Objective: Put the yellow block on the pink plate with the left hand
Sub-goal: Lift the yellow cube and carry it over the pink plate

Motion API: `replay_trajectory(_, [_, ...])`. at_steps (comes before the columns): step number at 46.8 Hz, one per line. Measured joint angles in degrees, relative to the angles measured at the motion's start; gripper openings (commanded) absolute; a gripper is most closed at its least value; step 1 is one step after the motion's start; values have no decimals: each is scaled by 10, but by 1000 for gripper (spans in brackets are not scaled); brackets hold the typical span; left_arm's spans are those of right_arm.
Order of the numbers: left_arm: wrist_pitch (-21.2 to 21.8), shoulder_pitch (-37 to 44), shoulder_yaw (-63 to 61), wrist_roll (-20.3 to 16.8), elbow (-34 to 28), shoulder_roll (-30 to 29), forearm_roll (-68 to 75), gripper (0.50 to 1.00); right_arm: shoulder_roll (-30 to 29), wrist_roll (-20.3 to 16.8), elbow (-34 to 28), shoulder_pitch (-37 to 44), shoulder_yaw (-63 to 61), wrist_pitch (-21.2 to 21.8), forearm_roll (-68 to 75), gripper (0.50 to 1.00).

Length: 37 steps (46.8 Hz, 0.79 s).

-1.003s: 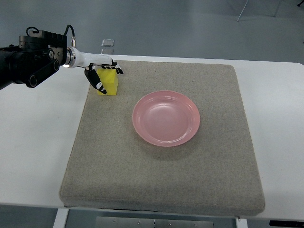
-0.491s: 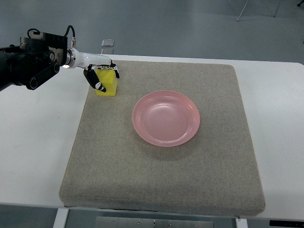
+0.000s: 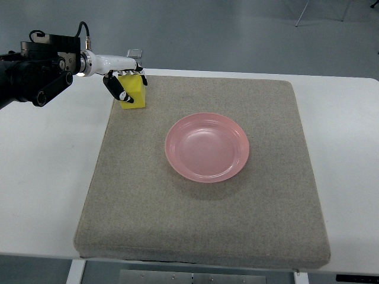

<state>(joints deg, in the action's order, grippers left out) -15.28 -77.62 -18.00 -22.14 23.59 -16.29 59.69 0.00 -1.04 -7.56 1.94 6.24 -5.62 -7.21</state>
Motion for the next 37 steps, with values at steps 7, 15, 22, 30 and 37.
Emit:
replay_trajectory(7, [0, -15, 16, 0, 11, 0, -3, 500, 0, 0, 0, 0, 0, 0, 0, 924])
replay_trajectory(15, [14, -29, 24, 0, 65, -4, -3, 500, 0, 0, 0, 0, 0, 0, 0, 924])
replay_trajectory(22, [45, -37, 37, 0, 119, -6, -2, 500, 0, 0, 0, 0, 0, 0, 0, 924])
replay_trajectory(30, [61, -47, 38, 0, 179, -7, 4, 500, 0, 0, 0, 0, 0, 0, 0, 924])
replay_trajectory(37, [63, -57, 39, 0, 235, -8, 8, 500, 0, 0, 0, 0, 0, 0, 0, 924])
